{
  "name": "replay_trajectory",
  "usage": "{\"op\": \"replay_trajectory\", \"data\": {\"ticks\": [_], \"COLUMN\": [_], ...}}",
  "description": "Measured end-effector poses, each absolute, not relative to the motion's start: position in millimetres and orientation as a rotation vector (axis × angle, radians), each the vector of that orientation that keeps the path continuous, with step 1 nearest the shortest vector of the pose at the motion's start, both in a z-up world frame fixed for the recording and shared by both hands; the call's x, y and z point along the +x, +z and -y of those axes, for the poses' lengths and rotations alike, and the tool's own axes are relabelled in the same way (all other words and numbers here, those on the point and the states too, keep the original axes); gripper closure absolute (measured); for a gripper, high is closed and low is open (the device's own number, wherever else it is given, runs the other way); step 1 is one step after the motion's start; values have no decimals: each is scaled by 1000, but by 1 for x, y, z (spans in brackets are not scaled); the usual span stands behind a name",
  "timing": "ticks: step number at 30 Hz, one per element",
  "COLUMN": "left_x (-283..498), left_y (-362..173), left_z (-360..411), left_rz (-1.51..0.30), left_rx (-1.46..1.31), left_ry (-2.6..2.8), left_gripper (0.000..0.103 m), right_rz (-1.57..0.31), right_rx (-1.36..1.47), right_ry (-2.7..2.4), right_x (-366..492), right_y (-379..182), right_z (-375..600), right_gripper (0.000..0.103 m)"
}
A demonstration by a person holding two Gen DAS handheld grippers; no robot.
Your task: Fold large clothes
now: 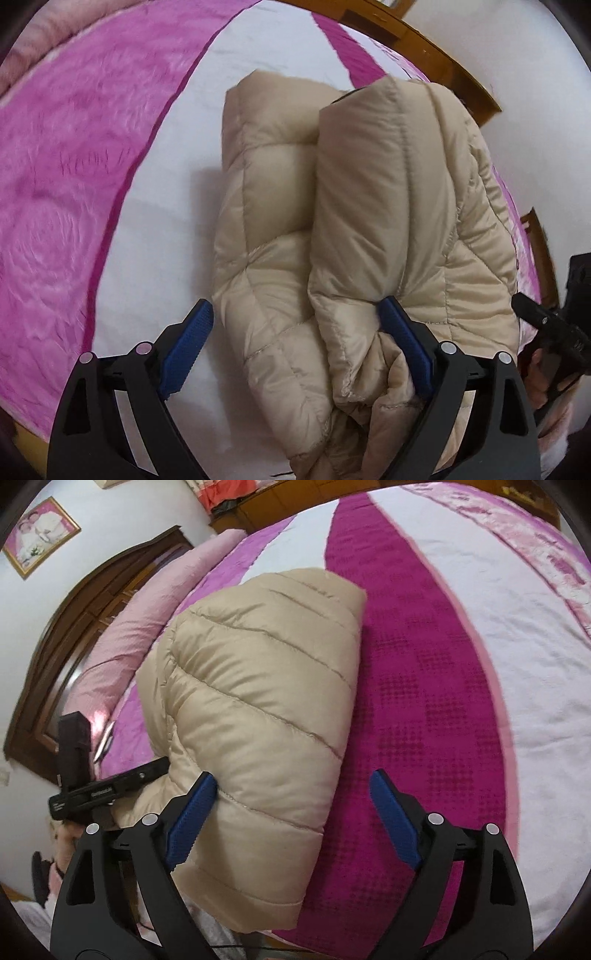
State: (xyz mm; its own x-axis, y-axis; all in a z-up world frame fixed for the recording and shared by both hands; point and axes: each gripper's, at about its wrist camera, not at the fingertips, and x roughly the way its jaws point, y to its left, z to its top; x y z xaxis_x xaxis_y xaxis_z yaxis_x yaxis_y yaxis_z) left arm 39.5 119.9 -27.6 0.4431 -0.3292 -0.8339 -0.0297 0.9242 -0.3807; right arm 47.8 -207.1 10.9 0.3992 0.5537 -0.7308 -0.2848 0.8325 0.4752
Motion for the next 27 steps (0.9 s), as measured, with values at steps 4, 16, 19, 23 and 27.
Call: {"op": "replay_trajectory", "data": {"ticks": [4,16,19,23,27], "left_x": [40,59,78,106,121], "left_y": [-28,-26,-12,8,-4], "left_z": [-118,-124,-108,-70,-38], "left_rz": [-1104,-1053,-1013,-931,-963], "left_rx": [-359,-608,-599,-492,-373], "left_ry": [-195,-435,-497,-545,-489], "left_gripper": [14,55,56,56,55], "right_rz": [-1093,-1037,-932,-865,-905], "right_rx": [411,565,502,452,381], "right_ry": [632,776,730,633,522], "right_x": [61,66,65,72,79], "right_y": [-7,-11,22,51,40], "right_z": [208,214,228,254,263], "right_gripper": [16,34,34,34,32]}}
